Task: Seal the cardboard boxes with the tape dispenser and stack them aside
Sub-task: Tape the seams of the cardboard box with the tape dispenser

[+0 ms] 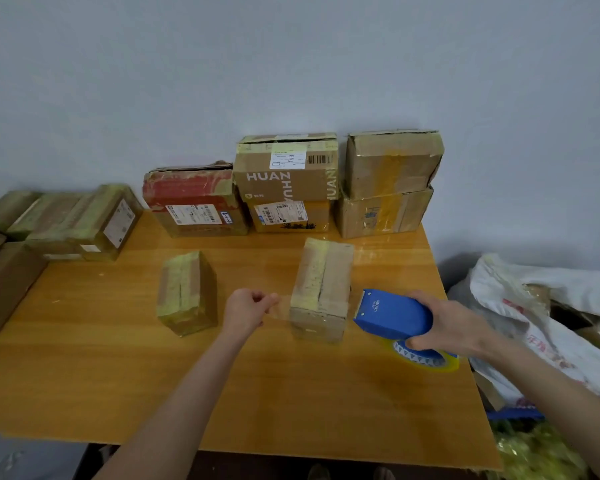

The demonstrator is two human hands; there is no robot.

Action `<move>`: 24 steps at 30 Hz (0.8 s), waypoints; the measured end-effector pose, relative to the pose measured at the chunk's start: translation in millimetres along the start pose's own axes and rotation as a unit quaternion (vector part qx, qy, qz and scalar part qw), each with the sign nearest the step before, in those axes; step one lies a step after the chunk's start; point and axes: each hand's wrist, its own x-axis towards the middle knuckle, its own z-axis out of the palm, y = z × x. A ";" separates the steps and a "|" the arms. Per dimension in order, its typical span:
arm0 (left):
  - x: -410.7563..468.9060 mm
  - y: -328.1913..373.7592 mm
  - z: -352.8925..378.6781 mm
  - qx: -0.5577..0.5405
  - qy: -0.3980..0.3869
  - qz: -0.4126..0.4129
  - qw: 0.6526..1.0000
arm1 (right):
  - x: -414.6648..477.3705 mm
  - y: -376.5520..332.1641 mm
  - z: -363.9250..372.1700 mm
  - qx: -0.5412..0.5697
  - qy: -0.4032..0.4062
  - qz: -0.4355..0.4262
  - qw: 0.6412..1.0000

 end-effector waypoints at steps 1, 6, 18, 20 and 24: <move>-0.2 -0.6 7.2 0.007 -0.004 -0.005 1.000 | 3.9 -0.2 5.7 -0.006 -0.004 -0.001 1.000; -3.0 -8.3 36.7 -0.032 -0.032 -0.047 0.998 | 17.8 1.9 24.4 0.025 -0.020 0.013 0.999; -34.3 -6.5 24.6 0.115 0.125 0.263 0.950 | 45.4 3.0 18.0 0.030 -0.056 -0.014 0.998; -43.2 9.1 31.4 0.192 0.080 0.425 0.881 | 45.3 4.9 17.3 0.028 -0.056 -0.023 0.998; -40.7 14.3 44.4 0.372 -0.093 0.406 0.829 | 36.2 12.8 17.3 0.025 -0.039 -0.035 0.998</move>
